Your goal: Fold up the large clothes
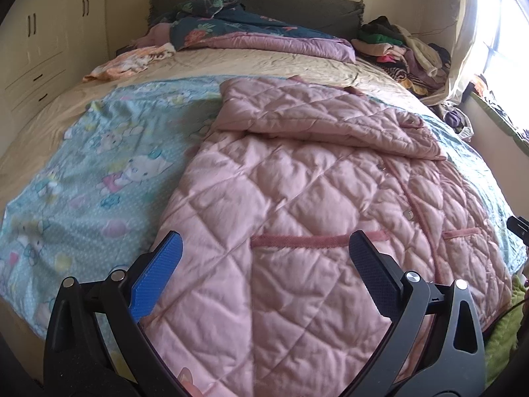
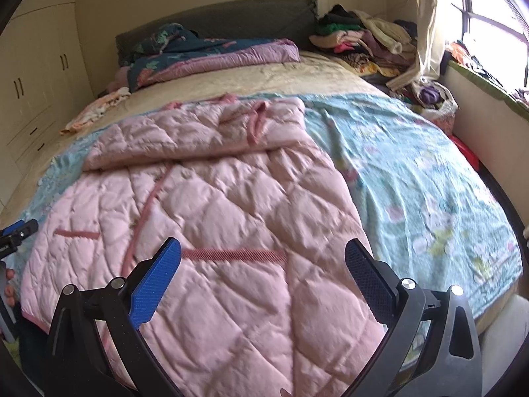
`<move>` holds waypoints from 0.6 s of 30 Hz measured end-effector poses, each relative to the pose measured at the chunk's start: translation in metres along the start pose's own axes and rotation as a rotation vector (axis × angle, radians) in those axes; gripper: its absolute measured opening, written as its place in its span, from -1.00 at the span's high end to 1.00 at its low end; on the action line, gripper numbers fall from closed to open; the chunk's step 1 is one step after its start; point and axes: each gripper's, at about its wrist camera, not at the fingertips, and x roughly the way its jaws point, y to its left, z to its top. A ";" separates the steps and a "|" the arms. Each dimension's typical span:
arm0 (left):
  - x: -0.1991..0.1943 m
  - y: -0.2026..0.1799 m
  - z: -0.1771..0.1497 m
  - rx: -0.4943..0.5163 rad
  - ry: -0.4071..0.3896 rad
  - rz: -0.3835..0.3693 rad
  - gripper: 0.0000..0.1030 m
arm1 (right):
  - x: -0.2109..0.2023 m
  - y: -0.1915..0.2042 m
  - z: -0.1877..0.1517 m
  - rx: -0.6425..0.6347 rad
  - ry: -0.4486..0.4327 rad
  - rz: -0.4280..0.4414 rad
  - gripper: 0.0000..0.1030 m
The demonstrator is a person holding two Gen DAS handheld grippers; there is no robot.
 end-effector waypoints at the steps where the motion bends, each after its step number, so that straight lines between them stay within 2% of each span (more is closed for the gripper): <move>1: 0.001 0.003 -0.003 -0.005 0.004 0.005 -0.83 | 0.001 -0.003 -0.004 0.002 0.008 -0.005 -0.92; 11: 0.008 0.033 -0.032 -0.035 0.055 0.042 -0.83 | 0.010 -0.035 -0.033 0.036 0.073 -0.063 -0.92; 18: 0.006 0.060 -0.054 -0.081 0.086 0.064 -0.83 | 0.018 -0.054 -0.050 0.075 0.129 -0.059 -0.92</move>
